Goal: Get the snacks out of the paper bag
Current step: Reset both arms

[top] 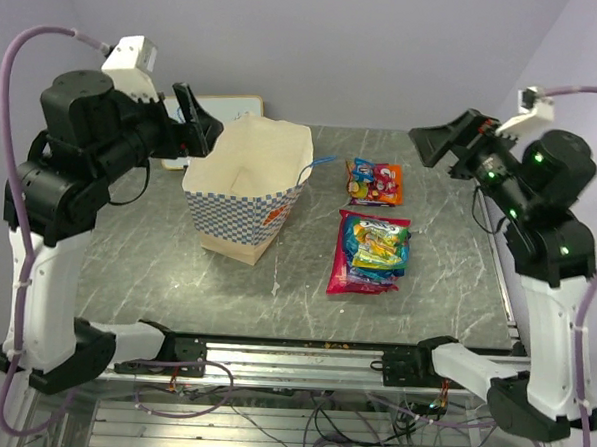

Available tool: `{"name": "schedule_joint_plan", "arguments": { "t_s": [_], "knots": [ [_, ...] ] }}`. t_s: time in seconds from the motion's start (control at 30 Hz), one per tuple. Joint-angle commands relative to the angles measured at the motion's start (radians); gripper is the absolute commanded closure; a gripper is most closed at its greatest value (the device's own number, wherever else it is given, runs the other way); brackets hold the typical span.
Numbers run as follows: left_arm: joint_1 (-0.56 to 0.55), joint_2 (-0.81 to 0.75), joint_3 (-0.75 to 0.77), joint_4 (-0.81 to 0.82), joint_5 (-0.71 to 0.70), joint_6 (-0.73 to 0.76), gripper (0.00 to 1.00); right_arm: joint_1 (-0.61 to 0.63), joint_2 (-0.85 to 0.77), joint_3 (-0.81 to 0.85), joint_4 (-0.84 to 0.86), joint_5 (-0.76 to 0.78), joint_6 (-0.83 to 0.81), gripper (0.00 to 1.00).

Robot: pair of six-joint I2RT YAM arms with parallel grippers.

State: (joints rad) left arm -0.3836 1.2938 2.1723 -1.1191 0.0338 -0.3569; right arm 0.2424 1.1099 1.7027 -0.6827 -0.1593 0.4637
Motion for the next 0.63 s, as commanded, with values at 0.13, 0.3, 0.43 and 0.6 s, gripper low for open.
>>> {"name": "schedule_joint_plan", "arguments": {
  "t_s": [0.13,0.3,0.43,0.6],
  "knots": [
    [-0.006,-0.300,-0.406,0.469,-0.086,-0.108,0.00,0.001,-0.014,0.129,-0.108,0.068,0.059,0.00],
    [-0.006,-0.311,-0.453,0.440,-0.154,-0.093,0.01,0.000,-0.027,0.107,-0.103,0.083,0.026,0.00],
    [-0.006,-0.304,-0.436,0.410,-0.218,-0.059,0.00,0.000,-0.052,0.054,-0.077,0.113,-0.008,0.00],
    [-0.006,-0.295,-0.411,0.403,-0.263,-0.030,0.01,0.000,-0.055,0.080,-0.107,0.174,-0.027,0.00]
  ]
}}
